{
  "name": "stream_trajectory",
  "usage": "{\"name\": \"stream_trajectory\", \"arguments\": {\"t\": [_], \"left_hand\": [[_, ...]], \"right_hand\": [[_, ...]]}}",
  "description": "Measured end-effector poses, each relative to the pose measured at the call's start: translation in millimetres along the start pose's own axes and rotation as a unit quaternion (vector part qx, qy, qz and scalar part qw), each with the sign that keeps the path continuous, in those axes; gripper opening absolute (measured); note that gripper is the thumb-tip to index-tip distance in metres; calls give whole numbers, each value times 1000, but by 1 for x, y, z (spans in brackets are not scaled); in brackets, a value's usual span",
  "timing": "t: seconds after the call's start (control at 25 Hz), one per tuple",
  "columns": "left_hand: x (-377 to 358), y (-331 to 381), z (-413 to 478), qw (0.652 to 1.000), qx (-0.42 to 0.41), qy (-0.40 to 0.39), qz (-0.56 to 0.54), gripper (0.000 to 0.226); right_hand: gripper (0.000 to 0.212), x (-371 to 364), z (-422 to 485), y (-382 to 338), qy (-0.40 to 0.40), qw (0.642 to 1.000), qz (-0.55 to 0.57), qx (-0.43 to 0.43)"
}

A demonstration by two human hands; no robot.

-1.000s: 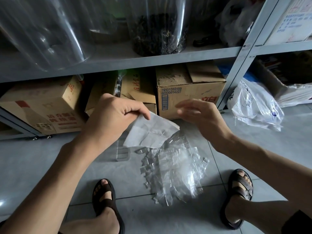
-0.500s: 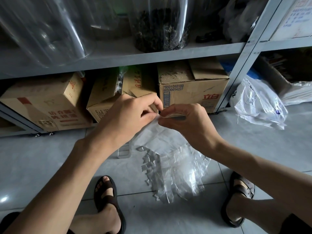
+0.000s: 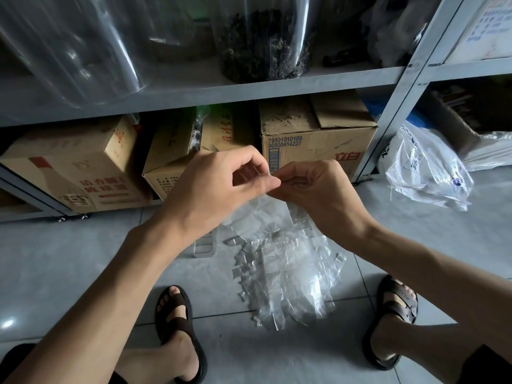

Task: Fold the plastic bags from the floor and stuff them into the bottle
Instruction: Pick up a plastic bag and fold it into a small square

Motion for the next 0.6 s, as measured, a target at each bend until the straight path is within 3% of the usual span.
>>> {"name": "stream_trajectory", "arguments": {"t": [0.16, 0.44, 0.6], "left_hand": [[1, 1, 3, 998, -31, 50, 7, 9], [19, -4, 10, 990, -3, 135, -30, 8], [23, -11, 12, 990, 11, 135, -35, 7]], "right_hand": [[12, 1, -1, 1, -11, 1000, 10, -6], [15, 11, 0, 23, -142, 984, -68, -84], [21, 15, -4, 25, -199, 968, -104, -111]]}}
Point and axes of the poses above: each hand's wrist, its own z-axis towards the middle knuckle, its own x-axis out of the back of the hand, y = z × x, the point moved 2 cm from there along z, towards the middle knuckle, and after that the axes turned 15 degrees about y, right-handed, at the moved point
